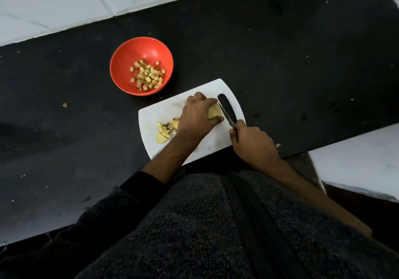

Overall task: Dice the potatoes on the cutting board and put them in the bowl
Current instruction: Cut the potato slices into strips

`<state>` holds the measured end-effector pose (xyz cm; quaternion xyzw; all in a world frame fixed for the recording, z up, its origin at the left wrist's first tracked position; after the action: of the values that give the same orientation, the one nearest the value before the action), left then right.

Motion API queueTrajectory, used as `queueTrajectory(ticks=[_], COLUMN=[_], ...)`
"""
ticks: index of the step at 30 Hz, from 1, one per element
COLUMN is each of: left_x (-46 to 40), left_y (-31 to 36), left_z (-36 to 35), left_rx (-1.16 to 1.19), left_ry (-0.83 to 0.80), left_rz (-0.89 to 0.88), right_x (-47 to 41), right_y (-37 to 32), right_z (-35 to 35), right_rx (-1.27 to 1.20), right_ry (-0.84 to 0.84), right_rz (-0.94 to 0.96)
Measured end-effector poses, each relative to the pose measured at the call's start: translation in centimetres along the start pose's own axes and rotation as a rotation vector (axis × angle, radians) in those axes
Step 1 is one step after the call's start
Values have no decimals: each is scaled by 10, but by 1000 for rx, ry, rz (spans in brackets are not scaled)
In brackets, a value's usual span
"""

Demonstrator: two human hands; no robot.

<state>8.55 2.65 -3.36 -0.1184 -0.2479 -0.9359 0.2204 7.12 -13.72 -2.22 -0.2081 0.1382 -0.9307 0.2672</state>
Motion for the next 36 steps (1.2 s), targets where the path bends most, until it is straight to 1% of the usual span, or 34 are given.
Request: queueTrajectory(ticks=[2,7,13,18,25,32,34,36], left_x=[-1,4,13,18,11,13,19,28], left_y=[-2,-1,-3,-4,-18,-12,-8,-8], left_z=[1,-1,4,6,13,12,15,18], left_rx=[59,180,304,305,263,151,179,238], left_ry=[-32,-128,-146,-99,-9,49,81,118], left_rz=[12,-22,-33,-56,26,-52,-75,-51], right_x=[0,-1,0,0,-1,-1,-1,-1], right_y=[-1,-1,-2,-8,-15,-20,-19,-17], right_z=[0,4,3,4,-5,-11,-10,-9], right_rx=[-20,-20,-26,-45,-101,-136,-152,-155], right_ry=[-13,-10,24,84,47,35,57,69], right_rz=[0,-10,18,74,102,125,115,109])
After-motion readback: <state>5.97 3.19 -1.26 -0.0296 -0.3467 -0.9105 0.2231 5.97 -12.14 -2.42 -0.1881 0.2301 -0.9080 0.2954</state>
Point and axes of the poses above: each hand's wrist, its own x-axis away from the middle knuckle, its own z-axis out of the back of the hand, y = z × x, the point moved 6 cm from there along -x, towards the middle knuckle, and after that the axes turned 13 degrees about z, right-handed, at the moved point
